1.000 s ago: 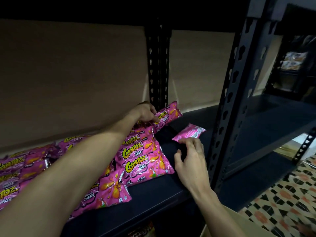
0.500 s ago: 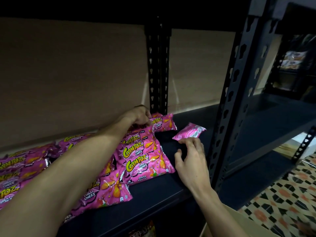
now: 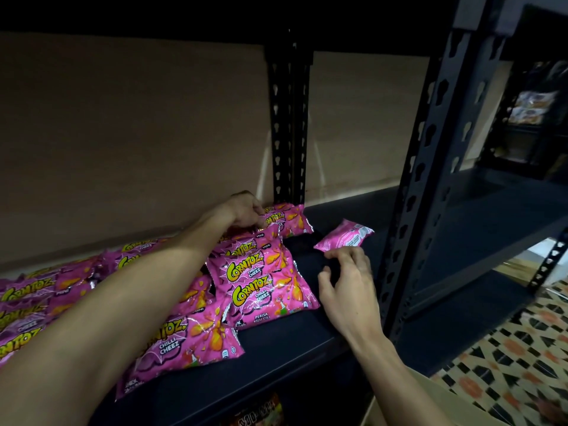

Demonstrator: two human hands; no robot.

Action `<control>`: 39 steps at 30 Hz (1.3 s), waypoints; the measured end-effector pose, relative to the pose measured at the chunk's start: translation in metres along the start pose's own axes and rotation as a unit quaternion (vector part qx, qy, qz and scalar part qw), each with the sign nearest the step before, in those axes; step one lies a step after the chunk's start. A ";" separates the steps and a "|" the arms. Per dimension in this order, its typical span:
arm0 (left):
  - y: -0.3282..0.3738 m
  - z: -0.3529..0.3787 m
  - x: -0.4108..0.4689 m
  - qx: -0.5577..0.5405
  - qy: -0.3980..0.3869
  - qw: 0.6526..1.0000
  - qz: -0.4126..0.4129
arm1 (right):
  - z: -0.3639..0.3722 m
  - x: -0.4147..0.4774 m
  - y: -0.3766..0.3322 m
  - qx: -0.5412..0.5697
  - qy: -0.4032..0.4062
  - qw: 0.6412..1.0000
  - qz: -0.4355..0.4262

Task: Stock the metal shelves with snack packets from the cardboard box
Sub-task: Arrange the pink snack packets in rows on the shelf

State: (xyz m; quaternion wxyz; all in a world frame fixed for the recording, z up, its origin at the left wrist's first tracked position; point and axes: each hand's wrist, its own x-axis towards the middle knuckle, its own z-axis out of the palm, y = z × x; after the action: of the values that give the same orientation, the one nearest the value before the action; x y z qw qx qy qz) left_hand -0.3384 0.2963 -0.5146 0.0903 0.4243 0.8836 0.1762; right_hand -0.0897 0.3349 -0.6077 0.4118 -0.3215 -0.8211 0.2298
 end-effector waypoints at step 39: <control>-0.019 0.005 -0.076 -0.014 -0.001 0.990 0.137 | -0.006 0.024 -0.014 0.233 0.048 0.969 0.070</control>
State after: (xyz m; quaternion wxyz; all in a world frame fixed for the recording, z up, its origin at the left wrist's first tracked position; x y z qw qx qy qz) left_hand -0.3030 0.2277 -0.5257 0.0715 0.5403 0.8145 0.1989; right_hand -0.1002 0.3431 -0.5829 0.4972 -0.2842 -0.6995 0.4276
